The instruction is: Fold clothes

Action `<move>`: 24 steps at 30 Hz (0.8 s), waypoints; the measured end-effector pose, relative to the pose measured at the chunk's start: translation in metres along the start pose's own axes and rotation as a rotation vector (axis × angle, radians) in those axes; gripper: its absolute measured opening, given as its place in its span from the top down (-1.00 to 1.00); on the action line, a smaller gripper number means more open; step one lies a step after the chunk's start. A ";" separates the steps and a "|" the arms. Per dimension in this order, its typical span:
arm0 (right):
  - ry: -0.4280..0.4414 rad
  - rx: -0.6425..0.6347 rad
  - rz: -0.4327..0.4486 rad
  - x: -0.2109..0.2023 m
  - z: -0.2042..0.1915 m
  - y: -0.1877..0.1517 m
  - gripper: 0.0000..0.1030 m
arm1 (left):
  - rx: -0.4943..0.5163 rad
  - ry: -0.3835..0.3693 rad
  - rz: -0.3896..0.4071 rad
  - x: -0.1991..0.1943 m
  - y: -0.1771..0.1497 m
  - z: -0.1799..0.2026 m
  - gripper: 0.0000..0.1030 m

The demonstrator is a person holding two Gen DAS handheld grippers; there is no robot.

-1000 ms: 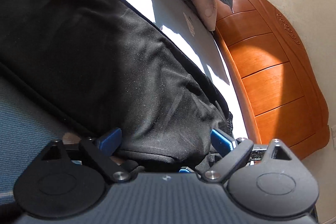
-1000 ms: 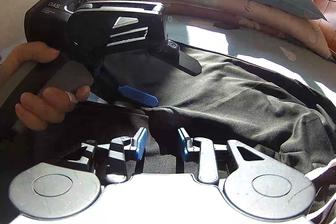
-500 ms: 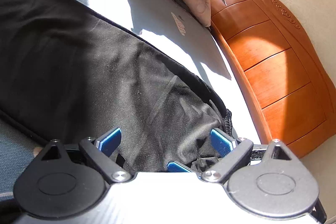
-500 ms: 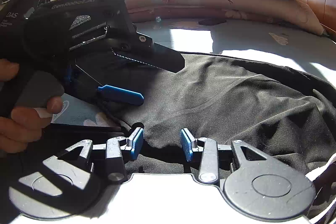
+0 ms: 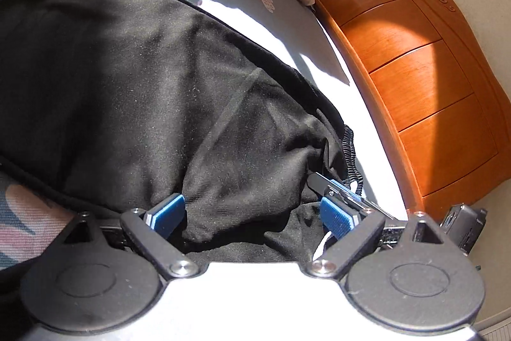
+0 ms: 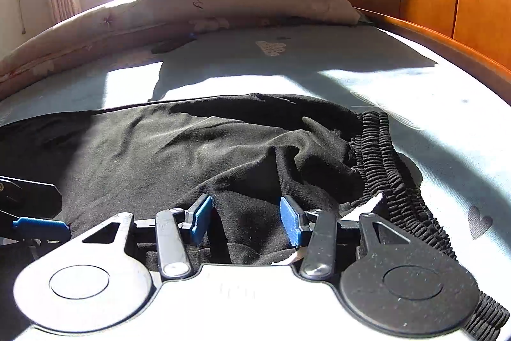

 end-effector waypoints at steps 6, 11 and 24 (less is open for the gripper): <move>0.119 -0.079 0.130 -0.029 -0.026 0.001 -0.02 | -0.004 0.094 0.099 -0.037 0.019 -0.007 -0.78; 0.124 -0.187 0.128 -0.024 -0.048 -0.001 -0.07 | -0.035 0.085 0.097 -0.033 0.022 -0.012 -0.78; 0.215 -0.345 0.026 -0.038 -0.107 -0.036 -0.22 | 0.147 0.061 -0.061 0.005 0.057 0.071 -0.79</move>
Point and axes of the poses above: each gripper's, at about its wrist camera, not at the fingertips, and x roughly the way its jaws point, z to its right, y to its top, the point moved 4 cm from there along x, roughly the way its jaws point, and after that the axes turned 5 degrees about -x, right-handed, at the moved point
